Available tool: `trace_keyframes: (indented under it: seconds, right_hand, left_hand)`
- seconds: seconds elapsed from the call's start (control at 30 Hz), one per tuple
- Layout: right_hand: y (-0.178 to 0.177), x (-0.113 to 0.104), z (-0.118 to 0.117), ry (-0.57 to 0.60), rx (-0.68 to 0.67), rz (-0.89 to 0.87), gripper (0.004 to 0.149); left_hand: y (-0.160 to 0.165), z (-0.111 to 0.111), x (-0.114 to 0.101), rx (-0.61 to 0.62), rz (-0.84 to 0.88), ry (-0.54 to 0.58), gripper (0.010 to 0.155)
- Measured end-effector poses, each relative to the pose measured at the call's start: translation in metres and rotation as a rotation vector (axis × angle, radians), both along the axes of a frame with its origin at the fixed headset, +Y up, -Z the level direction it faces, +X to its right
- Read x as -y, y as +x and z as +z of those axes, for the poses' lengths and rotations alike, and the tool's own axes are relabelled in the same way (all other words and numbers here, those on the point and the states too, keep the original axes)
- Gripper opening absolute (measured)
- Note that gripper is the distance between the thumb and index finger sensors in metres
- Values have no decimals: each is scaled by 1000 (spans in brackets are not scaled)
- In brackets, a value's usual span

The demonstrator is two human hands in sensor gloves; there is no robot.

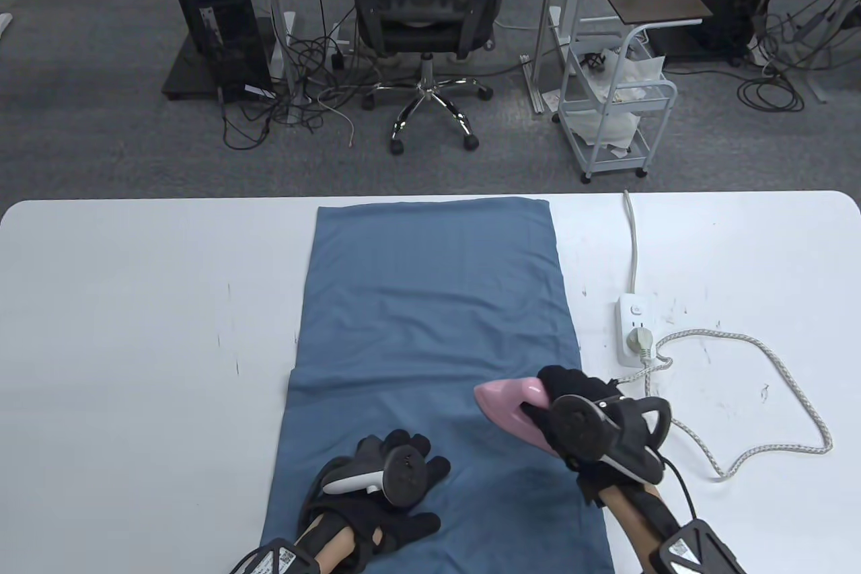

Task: Iron pillowcase with electric iron on table

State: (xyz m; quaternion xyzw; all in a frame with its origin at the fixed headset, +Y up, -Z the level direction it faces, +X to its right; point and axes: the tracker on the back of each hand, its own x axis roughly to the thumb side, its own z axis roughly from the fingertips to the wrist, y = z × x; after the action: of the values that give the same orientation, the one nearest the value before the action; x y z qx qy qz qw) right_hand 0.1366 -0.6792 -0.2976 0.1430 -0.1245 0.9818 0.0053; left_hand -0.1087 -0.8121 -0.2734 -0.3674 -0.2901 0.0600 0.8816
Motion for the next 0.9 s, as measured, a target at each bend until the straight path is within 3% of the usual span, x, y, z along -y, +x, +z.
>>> trace_keyframes:
  seconds: [0.1,0.3,0.47,0.73,0.9]
  right_hand:
    - [-19,23,-3,-54,-26,99,43]
    - [-33,45,-7,-112,-36,174,44]
    - [-34,48,-30,-45,18,177,44]
    - [-26,49,-106,-41,232,178,43]
    - [-25,43,-112,-123,241,144,44]
  left_hand:
    - [1,0,-1,5,-12,-5,79]
    - [1,0,-2,8,-21,-10,79]
    - [1,0,-2,14,-36,2,79]
    - [1,3,-2,11,-39,9,79]
    - [1,4,-1,9,-36,10,79]
